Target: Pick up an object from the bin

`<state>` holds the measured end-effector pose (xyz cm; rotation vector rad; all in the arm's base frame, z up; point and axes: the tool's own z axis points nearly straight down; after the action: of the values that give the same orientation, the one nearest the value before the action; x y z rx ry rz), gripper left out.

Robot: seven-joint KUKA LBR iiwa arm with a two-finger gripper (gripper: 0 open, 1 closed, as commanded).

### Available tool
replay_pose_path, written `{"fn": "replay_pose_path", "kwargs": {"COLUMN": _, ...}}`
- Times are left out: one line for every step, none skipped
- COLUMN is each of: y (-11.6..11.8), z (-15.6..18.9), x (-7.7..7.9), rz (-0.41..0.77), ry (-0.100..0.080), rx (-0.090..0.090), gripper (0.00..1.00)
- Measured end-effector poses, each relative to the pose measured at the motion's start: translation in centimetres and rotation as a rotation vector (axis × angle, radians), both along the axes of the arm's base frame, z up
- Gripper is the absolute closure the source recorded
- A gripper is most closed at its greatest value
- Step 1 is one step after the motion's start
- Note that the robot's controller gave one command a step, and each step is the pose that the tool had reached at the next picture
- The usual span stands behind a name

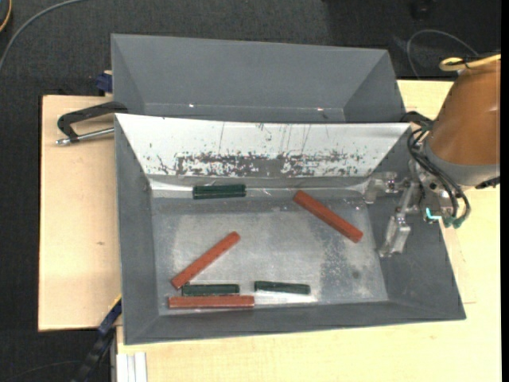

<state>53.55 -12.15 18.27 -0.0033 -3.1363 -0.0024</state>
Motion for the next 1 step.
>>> {"fn": "replay_pose_path", "kwargs": {"y": 2.85, "z": -10.91, "x": 2.06, "rz": -0.169, "ry": -0.001, "rx": 0.001, "gripper": 0.00}}
